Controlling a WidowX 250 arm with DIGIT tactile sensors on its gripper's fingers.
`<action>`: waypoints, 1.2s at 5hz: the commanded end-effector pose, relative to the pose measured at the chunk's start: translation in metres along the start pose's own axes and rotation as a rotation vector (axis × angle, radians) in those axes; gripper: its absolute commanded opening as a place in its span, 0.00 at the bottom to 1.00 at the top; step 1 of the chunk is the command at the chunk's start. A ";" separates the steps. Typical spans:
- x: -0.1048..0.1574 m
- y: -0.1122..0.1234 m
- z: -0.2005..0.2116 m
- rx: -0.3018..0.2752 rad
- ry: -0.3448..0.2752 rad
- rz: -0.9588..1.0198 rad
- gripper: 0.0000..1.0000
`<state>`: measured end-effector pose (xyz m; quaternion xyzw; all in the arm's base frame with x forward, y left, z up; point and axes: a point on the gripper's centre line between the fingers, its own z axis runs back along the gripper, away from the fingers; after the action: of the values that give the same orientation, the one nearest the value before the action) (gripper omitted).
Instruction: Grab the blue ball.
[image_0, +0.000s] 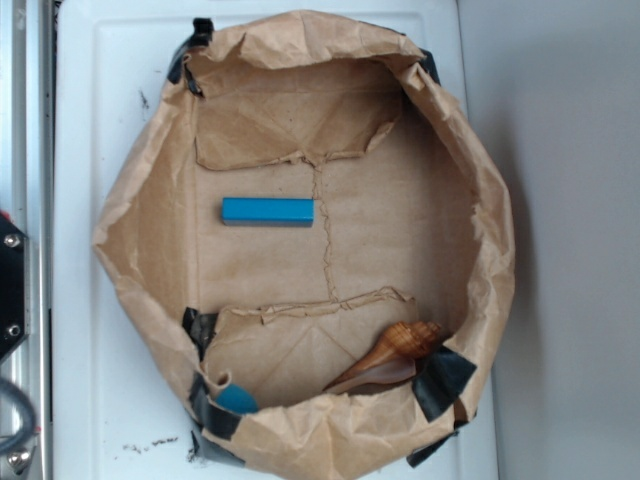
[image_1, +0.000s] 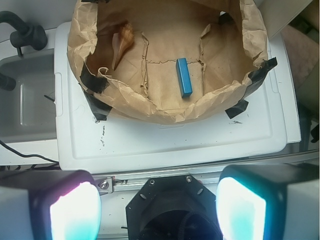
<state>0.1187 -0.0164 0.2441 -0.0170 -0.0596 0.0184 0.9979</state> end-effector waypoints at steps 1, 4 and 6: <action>0.000 0.000 0.000 0.000 0.000 0.000 1.00; 0.138 0.011 -0.043 0.055 -0.034 0.248 1.00; 0.138 0.011 -0.043 0.055 -0.034 0.248 1.00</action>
<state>0.2582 -0.0084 0.2034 0.0079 -0.0444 0.1350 0.9898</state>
